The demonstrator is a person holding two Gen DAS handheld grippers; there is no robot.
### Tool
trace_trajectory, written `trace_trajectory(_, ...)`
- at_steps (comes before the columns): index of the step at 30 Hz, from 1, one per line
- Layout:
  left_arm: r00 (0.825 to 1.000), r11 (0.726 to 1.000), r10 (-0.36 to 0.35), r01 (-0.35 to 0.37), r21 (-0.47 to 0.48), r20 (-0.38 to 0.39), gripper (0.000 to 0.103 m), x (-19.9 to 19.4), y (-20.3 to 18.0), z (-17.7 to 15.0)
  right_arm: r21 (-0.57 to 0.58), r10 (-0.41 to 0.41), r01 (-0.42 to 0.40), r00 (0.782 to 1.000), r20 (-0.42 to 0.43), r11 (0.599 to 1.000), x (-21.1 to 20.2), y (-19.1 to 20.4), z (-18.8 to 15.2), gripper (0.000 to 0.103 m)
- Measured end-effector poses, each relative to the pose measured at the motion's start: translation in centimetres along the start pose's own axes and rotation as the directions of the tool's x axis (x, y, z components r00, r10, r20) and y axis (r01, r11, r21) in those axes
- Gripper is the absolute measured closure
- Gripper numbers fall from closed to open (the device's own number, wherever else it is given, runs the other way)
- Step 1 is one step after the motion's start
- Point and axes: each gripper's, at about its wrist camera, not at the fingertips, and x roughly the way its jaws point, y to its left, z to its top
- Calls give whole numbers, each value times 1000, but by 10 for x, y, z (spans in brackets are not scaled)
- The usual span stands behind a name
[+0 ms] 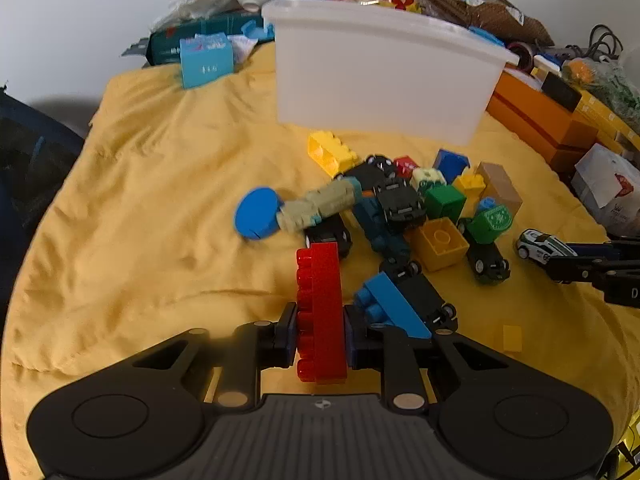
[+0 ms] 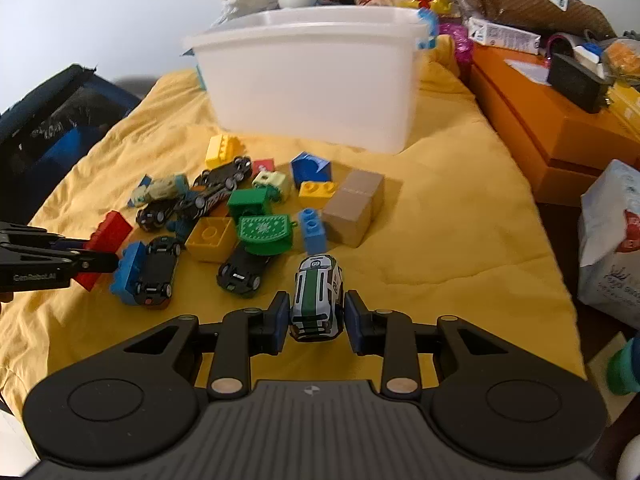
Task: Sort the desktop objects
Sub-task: 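Drop the white-green car into the bin with the right tool while the left drops the red brick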
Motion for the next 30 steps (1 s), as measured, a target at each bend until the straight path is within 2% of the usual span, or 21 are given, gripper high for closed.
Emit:
trace_trajectory(5,999,1000,11,-10,-13,49,78,-23,7,11,2,-6,6,997,71,1000,-16,-5,9,70)
trace_trajectory(8,996,1000,5,-3,-18,94,78,-37,7,29,2,2,-3,992,130,1000,-28,-6,24,70)
trace_trajectory(12,988,1000,-15,15,-1,156,78,-50,0,66,-16,18,-15,974,225,1000,-43,-5,61,70)
trace_trajectory(16,977,999,-44,42,14,210,78,-54,-8,115,-25,30,-23,962,273,999,-50,-11,100,70)
trace_trajectory(23,974,998,-64,61,22,215,78,-39,-13,194,51,53,-66,972,230,996,-41,-32,173,70)
trace_trajectory(26,980,997,-72,72,8,183,78,-25,-10,223,32,37,-45,976,214,998,-34,-36,194,70)
trace_trajectory(30,990,997,-78,78,1,120,78,-2,-11,256,64,40,-49,989,144,997,-15,-48,224,70)
